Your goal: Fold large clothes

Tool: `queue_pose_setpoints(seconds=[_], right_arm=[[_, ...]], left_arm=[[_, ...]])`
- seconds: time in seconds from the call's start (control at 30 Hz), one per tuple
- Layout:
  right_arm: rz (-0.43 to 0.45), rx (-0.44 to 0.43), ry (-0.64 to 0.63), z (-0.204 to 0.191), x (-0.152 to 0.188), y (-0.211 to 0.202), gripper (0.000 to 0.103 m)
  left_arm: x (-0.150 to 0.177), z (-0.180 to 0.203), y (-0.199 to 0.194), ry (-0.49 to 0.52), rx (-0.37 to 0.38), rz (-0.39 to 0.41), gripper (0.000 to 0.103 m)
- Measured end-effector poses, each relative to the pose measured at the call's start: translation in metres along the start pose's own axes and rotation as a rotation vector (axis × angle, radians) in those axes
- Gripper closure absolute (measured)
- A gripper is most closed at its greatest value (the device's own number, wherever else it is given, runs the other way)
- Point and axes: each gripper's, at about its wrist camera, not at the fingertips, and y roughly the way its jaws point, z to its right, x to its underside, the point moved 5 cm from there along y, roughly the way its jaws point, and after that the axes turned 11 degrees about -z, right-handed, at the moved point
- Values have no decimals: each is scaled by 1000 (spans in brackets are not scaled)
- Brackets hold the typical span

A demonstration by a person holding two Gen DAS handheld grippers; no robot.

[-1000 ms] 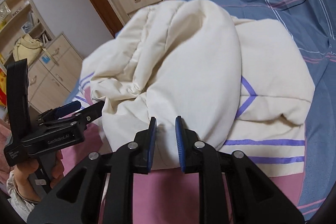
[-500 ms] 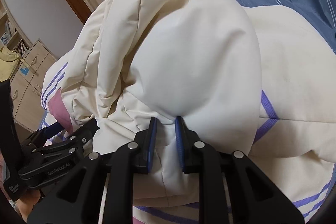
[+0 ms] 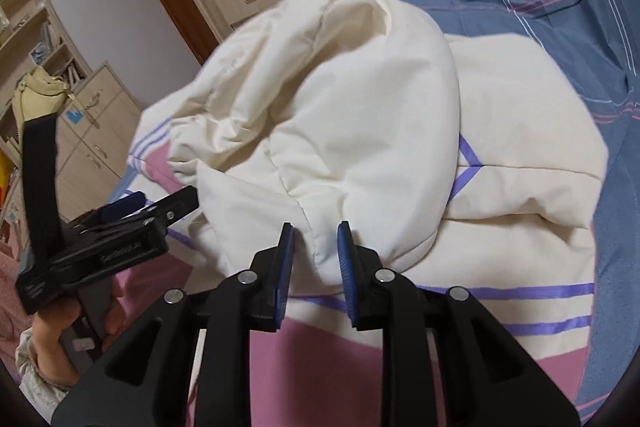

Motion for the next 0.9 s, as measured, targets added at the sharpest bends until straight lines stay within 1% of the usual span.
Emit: queue_pose_setpoints(seconds=[0.07, 0.13, 0.17, 0.23, 0.37, 0.43, 0.47, 0.53, 0.6, 0.67, 0.7, 0.77, 0.8, 0.87, 0.9], right_arm=[[-17, 7, 21, 6, -5, 17, 75], [-26, 18, 35, 9, -9, 28, 75], [-30, 29, 37, 9, -12, 33, 75], [-30, 49, 34, 9, -16, 39, 75], [-25, 93, 17, 7, -25, 48, 75], [-29, 91, 20, 7, -25, 46, 75], [-25, 89, 14, 5, -23, 39, 74], [-2, 85, -1, 1, -15, 22, 72], [43, 61, -17, -3, -1, -5, 67], [91, 40, -33, -6, 18, -32, 50], [102, 35, -35, -5, 27, -41, 48], [87, 18, -36, -4, 45, -47, 48], [65, 32, -29, 1, 53, -45, 48], [-18, 115, -6, 13, 70, -21, 48], [-35, 123, 1, 17, 76, -12, 49]], left_arm=[[1, 0, 12, 10, -20, -28, 2], [2, -1, 27, 10, -47, -57, 2], [1, -2, 32, 4, -46, -61, 2], [-3, -3, 38, -3, -43, -60, 2], [-14, -5, 44, 0, -63, -61, 2], [-10, -7, 40, -4, -52, -54, 2], [-7, -9, 34, -12, -35, -50, 2], [4, -13, 20, -33, 18, -44, 2], [19, -22, 0, -44, 75, -31, 2], [36, -32, -20, -42, 90, -2, 2], [43, -37, -26, -43, 84, 5, 2], [58, -47, -34, -48, 70, 11, 2], [65, -53, -33, -51, 59, 4, 2], [75, -62, -19, -55, 39, -47, 2], [81, -64, -10, -50, 35, -75, 2]])
